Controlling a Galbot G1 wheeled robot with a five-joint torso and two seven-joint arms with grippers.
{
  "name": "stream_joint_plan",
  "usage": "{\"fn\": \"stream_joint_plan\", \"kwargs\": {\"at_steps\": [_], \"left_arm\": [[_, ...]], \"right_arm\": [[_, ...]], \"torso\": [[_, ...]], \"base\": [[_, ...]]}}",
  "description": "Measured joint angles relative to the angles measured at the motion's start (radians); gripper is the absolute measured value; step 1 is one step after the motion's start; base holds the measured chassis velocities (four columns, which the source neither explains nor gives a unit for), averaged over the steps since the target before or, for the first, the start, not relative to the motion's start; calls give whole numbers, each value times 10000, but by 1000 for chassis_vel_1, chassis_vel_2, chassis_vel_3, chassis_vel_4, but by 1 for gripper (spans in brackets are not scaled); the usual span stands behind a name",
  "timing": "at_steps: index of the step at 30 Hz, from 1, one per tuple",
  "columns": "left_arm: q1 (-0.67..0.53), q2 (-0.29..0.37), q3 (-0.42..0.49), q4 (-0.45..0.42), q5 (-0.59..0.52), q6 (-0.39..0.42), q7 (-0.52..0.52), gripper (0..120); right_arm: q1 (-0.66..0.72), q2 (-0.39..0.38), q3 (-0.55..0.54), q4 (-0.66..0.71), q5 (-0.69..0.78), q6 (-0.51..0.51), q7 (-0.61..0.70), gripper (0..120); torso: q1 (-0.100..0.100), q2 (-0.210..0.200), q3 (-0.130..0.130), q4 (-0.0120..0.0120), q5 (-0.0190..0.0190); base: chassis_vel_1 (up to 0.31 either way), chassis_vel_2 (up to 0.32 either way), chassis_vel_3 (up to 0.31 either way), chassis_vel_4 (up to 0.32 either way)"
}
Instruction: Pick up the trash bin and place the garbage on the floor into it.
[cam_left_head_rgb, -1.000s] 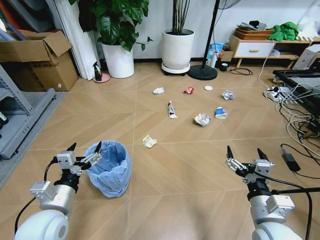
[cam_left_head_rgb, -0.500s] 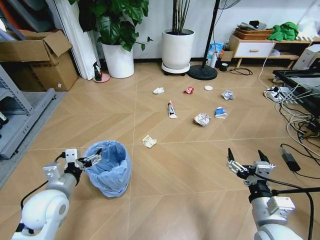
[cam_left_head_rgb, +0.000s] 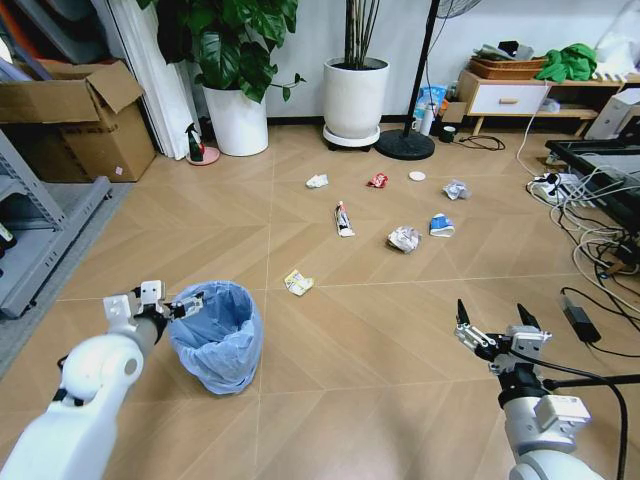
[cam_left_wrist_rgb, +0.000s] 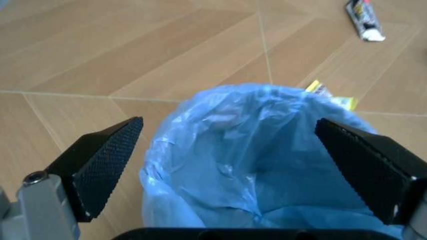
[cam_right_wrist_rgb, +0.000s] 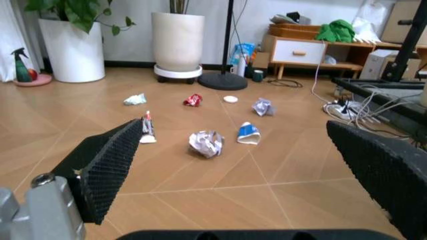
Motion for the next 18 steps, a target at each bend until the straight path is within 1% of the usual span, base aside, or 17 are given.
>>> {"fn": "stream_joint_plan", "kwargs": {"at_steps": [2,3,4,6,7,11,13,15,17,18], "left_arm": [[-254,160,167,482,-186,153,152,100],[-254,160,167,482,-186,153,152,100],[-374,265,268,777,-285,274,341,100],[-537,389,420,1089,-328,325,528,100],[-537,389,420,1089,-328,325,528,100],[-880,547,591,1659,-319,334,1062,100],[-965,576,634,1785,-307,335,1115,100],[-1196,610,766,2151,-214,333,1172,100],[-1243,613,793,2238,-194,332,1187,100],[-1358,622,854,2468,-99,329,1267,100]], "right_arm": [[16,-5,12,-39,6,7,2,100],[16,-5,12,-39,6,7,2,100],[38,-9,15,-74,9,10,5,100],[43,-5,17,-96,11,13,14,100],[43,-5,17,-96,11,13,14,100],[41,43,37,-164,12,60,22,100],[40,52,40,-180,12,74,22,100],[41,70,34,-229,7,116,22,100],[41,74,29,-238,4,123,22,100],[43,84,9,-256,-1,133,22,100]], "torso": [[0,0,0,2,-1],[0,0,0,2,-1],[0,0,0,3,0],[0,0,0,3,-2],[0,0,0,3,-2],[0,0,0,2,-2],[0,0,-1,2,3],[-1,0,-1,2,0],[0,0,-1,3,0],[0,0,0,2,0]], "base": [[0,0,0,0],[0,0,0,0],[0,0,0,0],[0,0,0,0],[0,0,0,0],[0,0,0,0],[0,0,0,0],[0,0,0,0],[0,0,0,0],[0,0,0,0]]}}
